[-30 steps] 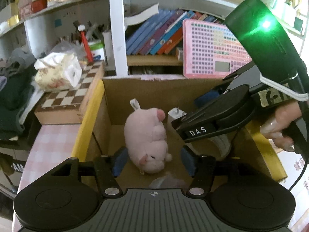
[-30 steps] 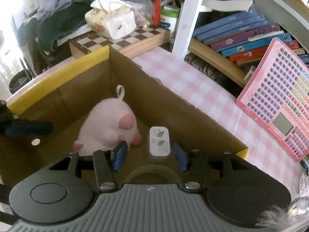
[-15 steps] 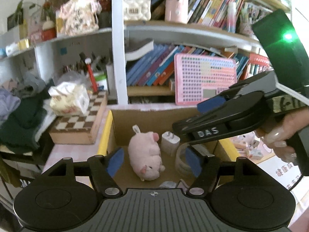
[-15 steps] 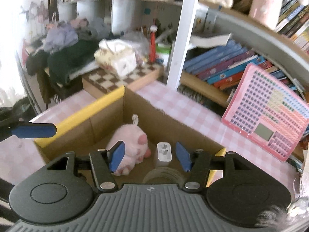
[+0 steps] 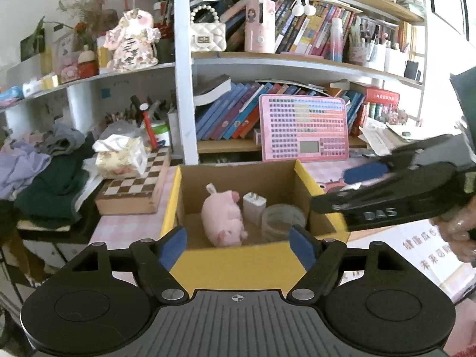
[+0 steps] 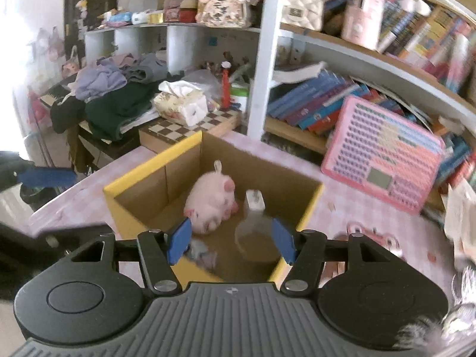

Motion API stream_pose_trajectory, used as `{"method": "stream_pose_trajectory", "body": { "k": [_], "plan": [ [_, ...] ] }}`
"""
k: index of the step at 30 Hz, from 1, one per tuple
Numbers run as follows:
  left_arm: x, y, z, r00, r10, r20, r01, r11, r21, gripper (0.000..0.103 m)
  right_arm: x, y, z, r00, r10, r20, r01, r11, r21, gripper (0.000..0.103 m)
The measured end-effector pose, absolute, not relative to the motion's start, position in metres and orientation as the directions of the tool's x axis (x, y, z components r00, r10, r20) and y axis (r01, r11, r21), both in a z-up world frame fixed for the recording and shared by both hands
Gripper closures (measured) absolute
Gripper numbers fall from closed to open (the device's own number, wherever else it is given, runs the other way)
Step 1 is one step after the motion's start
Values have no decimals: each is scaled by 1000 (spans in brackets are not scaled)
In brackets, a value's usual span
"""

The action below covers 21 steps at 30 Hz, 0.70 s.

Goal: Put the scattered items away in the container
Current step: 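Lift both tools out of the box and pull back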

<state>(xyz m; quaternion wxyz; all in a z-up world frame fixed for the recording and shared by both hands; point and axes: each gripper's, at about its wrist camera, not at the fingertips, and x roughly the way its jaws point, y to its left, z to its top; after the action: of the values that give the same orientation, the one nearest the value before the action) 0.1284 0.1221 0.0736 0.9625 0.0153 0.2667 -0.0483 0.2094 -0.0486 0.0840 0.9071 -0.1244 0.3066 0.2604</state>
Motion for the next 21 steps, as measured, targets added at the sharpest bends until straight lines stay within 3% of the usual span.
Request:
{"method": "stream_pose_trajectory", "body": {
  "k": [21],
  "plan": [
    [60, 126, 28, 769, -52, -637, 31, 999, -44, 18, 96, -74, 22, 669, 288, -685, -383, 924, 15, 42]
  ]
}}
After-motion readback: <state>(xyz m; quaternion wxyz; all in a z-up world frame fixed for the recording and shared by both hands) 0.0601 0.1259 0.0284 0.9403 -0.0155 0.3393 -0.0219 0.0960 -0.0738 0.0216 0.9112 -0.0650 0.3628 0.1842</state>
